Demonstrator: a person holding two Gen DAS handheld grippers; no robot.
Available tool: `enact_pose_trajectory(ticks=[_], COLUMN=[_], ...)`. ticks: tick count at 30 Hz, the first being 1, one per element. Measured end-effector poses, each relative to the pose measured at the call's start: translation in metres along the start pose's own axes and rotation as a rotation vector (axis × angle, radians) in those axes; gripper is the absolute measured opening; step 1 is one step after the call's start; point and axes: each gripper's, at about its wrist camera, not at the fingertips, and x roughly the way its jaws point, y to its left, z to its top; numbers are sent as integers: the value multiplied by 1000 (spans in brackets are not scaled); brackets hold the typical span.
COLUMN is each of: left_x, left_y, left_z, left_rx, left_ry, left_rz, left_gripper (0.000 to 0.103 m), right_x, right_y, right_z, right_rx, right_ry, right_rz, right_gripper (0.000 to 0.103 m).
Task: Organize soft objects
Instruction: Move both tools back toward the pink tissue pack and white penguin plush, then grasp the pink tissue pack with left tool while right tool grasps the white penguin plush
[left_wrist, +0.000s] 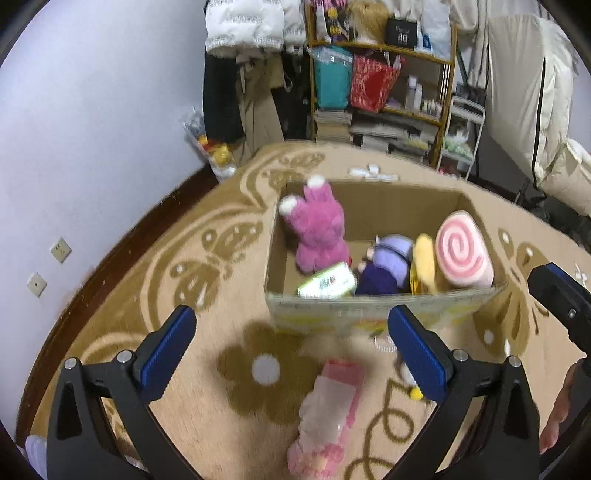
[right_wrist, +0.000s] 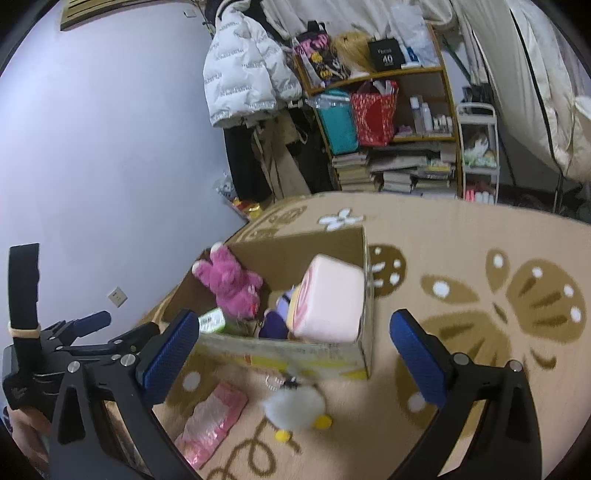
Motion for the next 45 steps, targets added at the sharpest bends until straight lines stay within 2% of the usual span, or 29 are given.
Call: enact_pose_trajectory(ticks=[10, 27, 29, 34, 42, 44, 45], left_x=[36, 80, 84, 92, 98, 98, 97], left_y=[2, -15, -16, -21, -29, -30, -31], left_z=[-29, -57, -59, -65, -71, -71, -71], left_rx=[-46, 4, 3, 23, 35, 34, 41], left_ry=[189, 337, 351, 370, 401, 401, 398], left_rz=[-26, -7, -9, -14, -21, -20, -19], left_gripper=[103, 103, 103, 103, 102, 100, 99], right_x=[27, 79, 83, 93, 98, 100, 100], right_y=[-8, -17, -17, -22, -19, -16, -14], right_z=[-28, -63, -65, -70, -73, -75, -75], right_rx=[41, 50, 48, 63, 44, 37, 24], right_ry=[114, 278, 290, 329, 349, 351, 352], right_rz=[-9, -16, -17, -4, 24, 18, 9], right_gripper=[103, 103, 95, 87, 84, 76, 76])
